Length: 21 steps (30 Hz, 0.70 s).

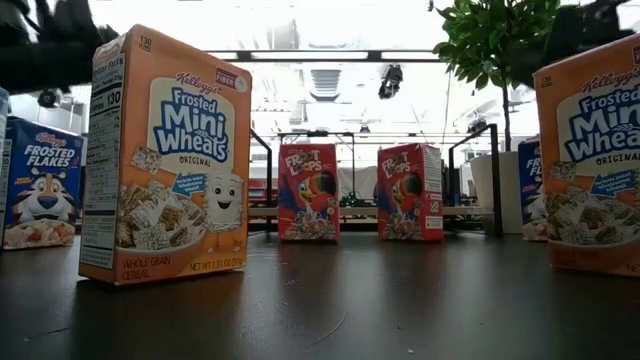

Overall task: Stack cereal on shelf
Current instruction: Put the middle red cereal box on the shelf

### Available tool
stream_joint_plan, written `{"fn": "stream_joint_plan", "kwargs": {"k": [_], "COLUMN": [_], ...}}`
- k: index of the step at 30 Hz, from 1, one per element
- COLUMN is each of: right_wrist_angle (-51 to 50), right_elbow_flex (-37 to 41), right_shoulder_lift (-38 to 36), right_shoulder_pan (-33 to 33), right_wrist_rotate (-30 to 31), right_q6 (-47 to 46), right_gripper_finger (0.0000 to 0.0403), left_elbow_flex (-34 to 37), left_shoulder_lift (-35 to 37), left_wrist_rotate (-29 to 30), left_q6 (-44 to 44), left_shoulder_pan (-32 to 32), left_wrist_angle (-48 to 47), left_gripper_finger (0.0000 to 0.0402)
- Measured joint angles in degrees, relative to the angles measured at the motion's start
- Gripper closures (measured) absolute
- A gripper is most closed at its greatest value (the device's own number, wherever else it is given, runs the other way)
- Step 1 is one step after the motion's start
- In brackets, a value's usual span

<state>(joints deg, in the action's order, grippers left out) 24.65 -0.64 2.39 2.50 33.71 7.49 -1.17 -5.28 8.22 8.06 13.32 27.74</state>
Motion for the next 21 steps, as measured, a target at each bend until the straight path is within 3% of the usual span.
{"fn": "stream_joint_plan", "kwargs": {"k": [7, 15, 21], "right_wrist_angle": [2.7, 5.4, 7.9], "right_elbow_flex": [0.0, -0.3, -4.7], "right_shoulder_lift": [0.0, 2.4, 10.6], "right_shoulder_pan": [0.0, 0.0, -0.3], "right_wrist_rotate": [-13.8, -19.2, -22.6], "right_q6": [1.1, 1.3, 2.7], "right_gripper_finger": [0.0158, 0.0158, 0.0158], "left_elbow_flex": [0.0, 0.0, 0.0], "left_shoulder_lift": [0.0, -2.0, -6.9], "left_wrist_rotate": [-3.2, -5.5, -10.6], "left_q6": [-0.1, -0.1, 0.6], "left_shoulder_pan": [0.0, -0.3, -0.6], "left_wrist_angle": [5.9, 13.1, 23.0], "left_gripper_finger": [0.0402, 0.0402, 0.0402]}}
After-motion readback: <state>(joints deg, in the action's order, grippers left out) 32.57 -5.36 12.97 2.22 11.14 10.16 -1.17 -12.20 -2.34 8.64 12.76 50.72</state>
